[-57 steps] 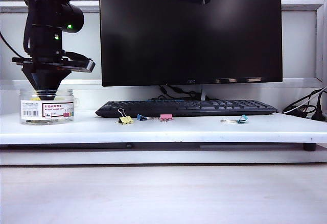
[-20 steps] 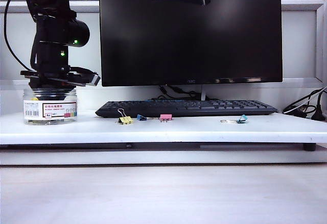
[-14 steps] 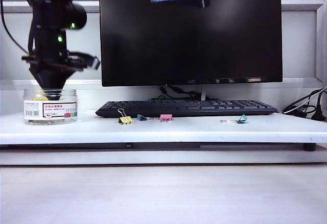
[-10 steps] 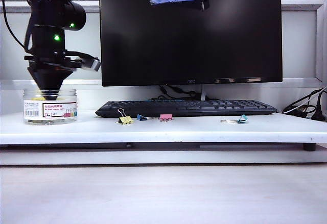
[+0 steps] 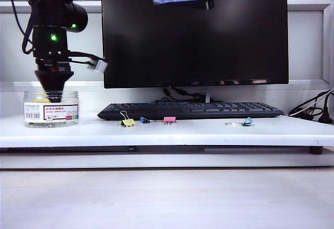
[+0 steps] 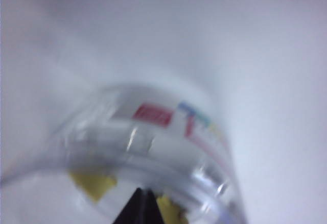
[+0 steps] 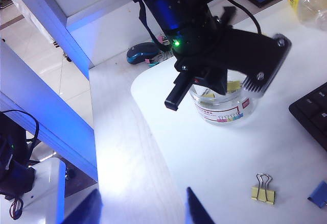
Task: Take the clips out of the round transparent plastic box and place them on the table.
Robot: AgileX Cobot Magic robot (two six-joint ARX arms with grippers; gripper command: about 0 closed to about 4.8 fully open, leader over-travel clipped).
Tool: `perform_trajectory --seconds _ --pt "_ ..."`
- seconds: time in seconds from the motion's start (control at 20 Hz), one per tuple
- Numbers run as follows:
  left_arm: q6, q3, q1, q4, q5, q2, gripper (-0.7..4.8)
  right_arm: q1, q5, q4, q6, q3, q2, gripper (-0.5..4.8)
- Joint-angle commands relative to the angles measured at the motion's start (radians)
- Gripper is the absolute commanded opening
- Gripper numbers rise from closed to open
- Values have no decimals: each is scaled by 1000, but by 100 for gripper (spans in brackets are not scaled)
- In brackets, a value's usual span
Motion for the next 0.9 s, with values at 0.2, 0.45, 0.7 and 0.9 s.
perform_trajectory --seconds 0.2,0.45,0.7,0.9 --pt "93 3 2 23 13 -1 -6 1 -5 4 1 5 -3 212" --pt "195 -2 21 14 52 28 54 1 -5 -12 0 5 -3 212" --pt "213 -2 39 19 54 51 57 1 -5 -23 0 5 -3 212" --pt "232 -2 45 37 55 53 57 1 -5 -17 0 5 -3 212"
